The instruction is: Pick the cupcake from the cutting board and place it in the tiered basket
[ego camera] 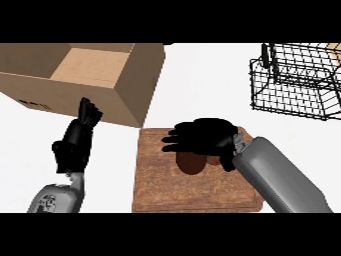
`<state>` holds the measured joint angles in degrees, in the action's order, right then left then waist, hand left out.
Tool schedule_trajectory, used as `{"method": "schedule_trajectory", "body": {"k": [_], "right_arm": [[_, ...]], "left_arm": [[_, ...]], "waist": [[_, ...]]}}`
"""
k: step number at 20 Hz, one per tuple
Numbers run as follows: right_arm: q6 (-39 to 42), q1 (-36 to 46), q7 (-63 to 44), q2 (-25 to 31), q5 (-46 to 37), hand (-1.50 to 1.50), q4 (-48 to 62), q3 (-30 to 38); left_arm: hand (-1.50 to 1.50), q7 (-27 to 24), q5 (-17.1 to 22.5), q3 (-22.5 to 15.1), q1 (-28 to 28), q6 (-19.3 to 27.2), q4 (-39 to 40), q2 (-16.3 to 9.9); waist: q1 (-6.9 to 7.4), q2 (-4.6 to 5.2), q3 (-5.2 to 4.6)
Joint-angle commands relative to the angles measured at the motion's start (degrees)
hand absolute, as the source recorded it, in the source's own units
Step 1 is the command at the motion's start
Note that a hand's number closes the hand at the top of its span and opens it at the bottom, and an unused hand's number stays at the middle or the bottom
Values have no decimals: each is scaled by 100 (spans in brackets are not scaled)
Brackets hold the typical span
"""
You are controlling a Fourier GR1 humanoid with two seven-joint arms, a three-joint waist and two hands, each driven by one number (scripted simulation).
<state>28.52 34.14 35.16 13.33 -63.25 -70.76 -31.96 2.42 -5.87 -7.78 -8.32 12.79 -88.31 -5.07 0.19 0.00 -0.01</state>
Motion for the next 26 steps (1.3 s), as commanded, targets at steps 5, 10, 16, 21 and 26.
{"method": "schedule_trajectory", "body": {"k": [5, 10, 16, 21, 26], "right_arm": [[79, 54, 397, -292, -263, -150, 503, 184], [-158, -429, 288, -447, -315, -150, 388, 44], [-622, -578, 310, -826, -419, 150, 639, 251], [-1885, -490, 881, -742, -696, 150, 950, 328], [-2109, -256, 981, -908, -760, 150, 1332, 840]], "left_arm": [[0, -383, 0, 129, 200, -150, 109, 63], [0, 247, 107, 284, 58, -294, -404, -88], [0, 89, -249, 142, -131, -49, 27, 227], [0, 45, -114, 261, -98, -219, -33, 123], [0, 17, -346, 103, -92, -114, 42, 309]], "waist": [[9, 2, 0], [3, -1, 1], [-15, 0, 1], [8, 4, 3], [3, 4, 2]]}}
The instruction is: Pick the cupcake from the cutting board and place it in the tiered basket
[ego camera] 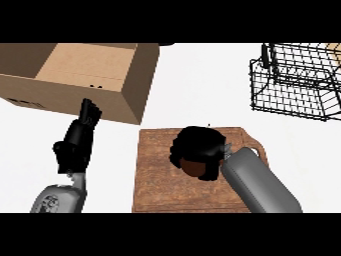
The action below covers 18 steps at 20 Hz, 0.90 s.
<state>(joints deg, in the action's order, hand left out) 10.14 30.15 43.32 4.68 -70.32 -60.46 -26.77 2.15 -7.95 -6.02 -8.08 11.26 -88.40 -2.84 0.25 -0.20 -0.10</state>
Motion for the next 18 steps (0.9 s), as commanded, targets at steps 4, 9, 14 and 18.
{"method": "schedule_trajectory", "body": {"k": [4, 9, 14, 18], "right_arm": [[65, -259, -2405, 241, -470, 150, 361, 1055], [226, -401, -4885, 643, -759, 150, 504, 2204], [367, -253, -7023, 88, -1162, 150, -237, 2493], [1209, 113, -8011, -157, -1362, 150, -1615, 2437]], "left_arm": [[0, 63, -70, 103, 57, 87, -74, -65], [0, 8, -27, 247, 225, 162, -96, -104], [0, -9, 4, 135, 210, 27, -84, -84], [0, 83, -16, 73, 176, 21, -137, -44]], "waist": [[-260, -23, -6], [-531, -96, -33], [-266, -64, -10], [-248, -89, -6]]}}
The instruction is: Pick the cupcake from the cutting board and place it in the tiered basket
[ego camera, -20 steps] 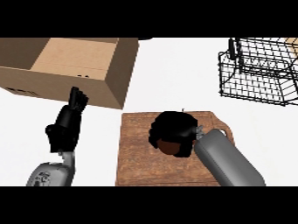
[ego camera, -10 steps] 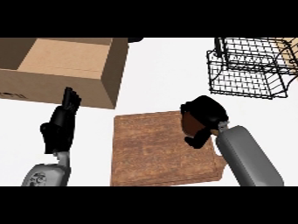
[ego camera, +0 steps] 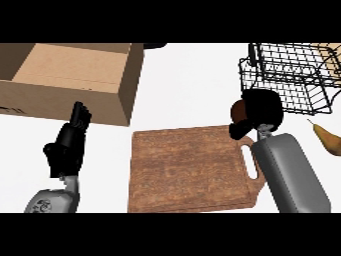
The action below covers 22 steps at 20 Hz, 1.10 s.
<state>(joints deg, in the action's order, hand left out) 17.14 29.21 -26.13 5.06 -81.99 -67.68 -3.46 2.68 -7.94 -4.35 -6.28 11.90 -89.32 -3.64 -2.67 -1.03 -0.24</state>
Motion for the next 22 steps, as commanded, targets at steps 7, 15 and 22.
{"method": "schedule_trajectory", "body": {"k": [7, 15, 22], "right_arm": [[2456, 725, -1867, -193, -146, 150, -3396, 197], [3776, 1721, -2165, -43, 340, 150, -4237, 1169], [2722, 2449, -2100, -115, 778, 150, -3159, 1999]], "left_arm": [[0, -43, 185, 17, 256, -272, -369, -144], [0, -302, 20, -72, -3, -124, 192, 131], [0, -170, -201, -212, 7, -11, -45, 183]], "waist": [[132, -1, 13], [245, 86, 20], [294, 103, 22]]}}
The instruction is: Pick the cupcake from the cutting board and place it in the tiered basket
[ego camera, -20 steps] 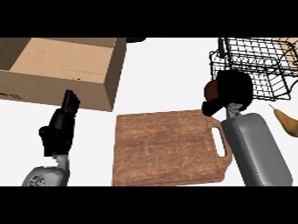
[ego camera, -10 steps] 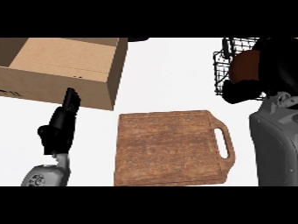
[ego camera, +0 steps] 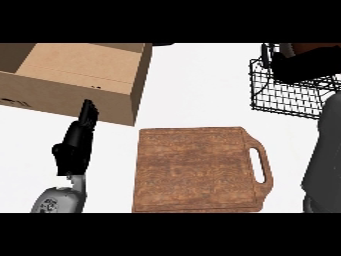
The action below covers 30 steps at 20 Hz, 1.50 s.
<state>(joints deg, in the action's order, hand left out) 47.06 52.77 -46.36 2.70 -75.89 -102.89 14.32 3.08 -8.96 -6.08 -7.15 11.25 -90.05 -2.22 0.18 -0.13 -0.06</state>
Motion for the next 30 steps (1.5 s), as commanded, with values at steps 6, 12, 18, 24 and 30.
{"method": "schedule_trajectory", "body": {"k": [6, 12, 18, 24, 30], "right_arm": [[-1170, 387, 606, 1171, 205, 150, 1912, 580], [-1758, 606, 891, 1612, 143, 150, 2927, 414], [-2499, 137, 1391, 1995, 106, 150, 3565, 362], [-3103, 219, 946, 1759, 793, -150, 3872, 1437], [-3376, 288, 1446, 1955, 1539, -150, 4018, 1808]], "left_arm": [[0, -106, 77, 103, -8, -152, 41, -64], [0, -217, 32, 208, -471, -111, 579, 30], [0, -57, 186, 353, -254, -325, 112, -196], [0, 257, 82, 221, -225, -255, -174, -137], [0, -189, 11, 174, -90, -140, 151, 11]], "waist": [[71, 38, 6], [32, 43, 4], [31, 28, 5], [75, 22, 13], [6, 14, 6]]}}
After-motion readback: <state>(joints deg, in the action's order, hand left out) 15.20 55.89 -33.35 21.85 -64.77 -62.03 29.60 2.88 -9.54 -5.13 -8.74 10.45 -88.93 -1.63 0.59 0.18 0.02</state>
